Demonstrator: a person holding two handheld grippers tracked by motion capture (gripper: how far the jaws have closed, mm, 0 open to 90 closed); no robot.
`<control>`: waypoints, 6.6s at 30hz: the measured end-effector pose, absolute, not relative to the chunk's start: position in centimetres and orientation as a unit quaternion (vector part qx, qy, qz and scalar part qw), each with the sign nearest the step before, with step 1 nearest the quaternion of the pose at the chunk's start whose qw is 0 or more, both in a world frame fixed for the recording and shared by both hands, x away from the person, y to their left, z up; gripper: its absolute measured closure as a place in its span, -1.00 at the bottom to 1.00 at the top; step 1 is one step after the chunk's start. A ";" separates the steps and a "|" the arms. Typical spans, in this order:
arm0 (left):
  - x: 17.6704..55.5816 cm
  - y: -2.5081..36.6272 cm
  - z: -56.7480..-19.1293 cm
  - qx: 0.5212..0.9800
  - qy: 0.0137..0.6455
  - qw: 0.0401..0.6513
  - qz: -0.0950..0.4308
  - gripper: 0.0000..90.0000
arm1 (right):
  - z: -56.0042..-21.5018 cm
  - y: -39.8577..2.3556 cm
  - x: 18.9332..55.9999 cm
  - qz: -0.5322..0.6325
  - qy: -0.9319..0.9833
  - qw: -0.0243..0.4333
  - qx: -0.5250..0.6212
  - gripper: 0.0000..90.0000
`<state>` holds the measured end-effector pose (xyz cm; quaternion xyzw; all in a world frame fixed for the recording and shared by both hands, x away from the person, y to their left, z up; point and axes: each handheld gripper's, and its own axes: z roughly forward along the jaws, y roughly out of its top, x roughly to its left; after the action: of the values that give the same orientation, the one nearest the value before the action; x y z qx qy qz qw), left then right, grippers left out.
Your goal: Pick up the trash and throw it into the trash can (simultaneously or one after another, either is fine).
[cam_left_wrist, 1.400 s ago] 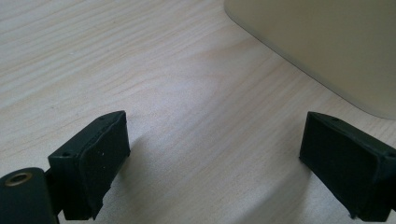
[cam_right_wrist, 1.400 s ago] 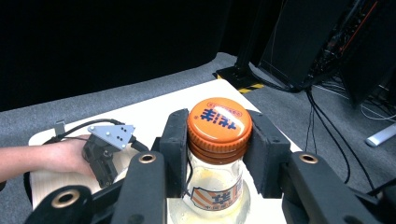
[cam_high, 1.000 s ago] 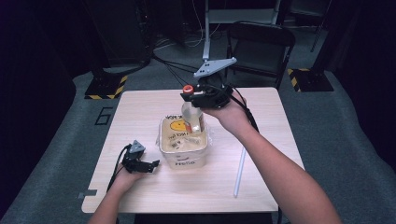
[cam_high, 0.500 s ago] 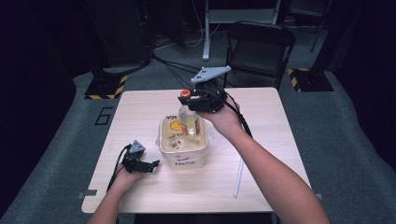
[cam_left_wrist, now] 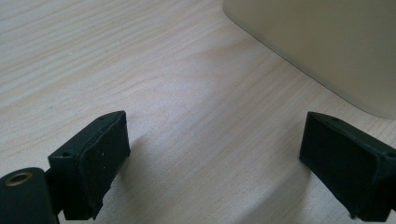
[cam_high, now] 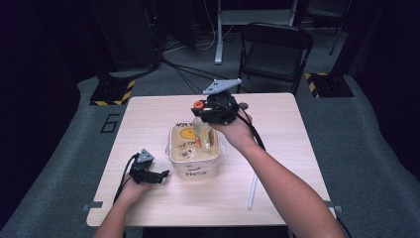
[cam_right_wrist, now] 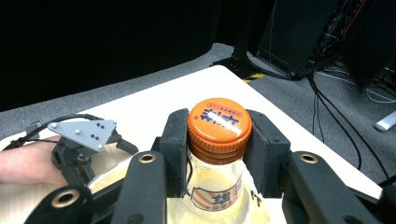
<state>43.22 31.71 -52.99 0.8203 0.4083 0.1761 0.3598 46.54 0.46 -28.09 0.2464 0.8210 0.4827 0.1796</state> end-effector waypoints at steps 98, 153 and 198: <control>43.2 31.8 -52.9 0.824 0.404 0.356 0.177 -0.82 | -35.3 -0.3 46.8 0.437 0.827 0.205 0.287 -0.10; 43.2 31.7 -53.0 0.823 0.406 0.356 0.176 -0.82 | -41.7 -10.9 40.8 0.410 0.808 0.244 0.347 -0.05; 43.2 31.8 -52.9 0.826 0.403 0.353 0.177 -0.82 | -49.7 -15.0 39.1 0.355 0.813 0.195 0.419 0.03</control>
<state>43.23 31.78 -52.92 0.8256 0.4031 0.1774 0.3527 39.09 -14.99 -49.67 0.4187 0.8130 0.3545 0.1951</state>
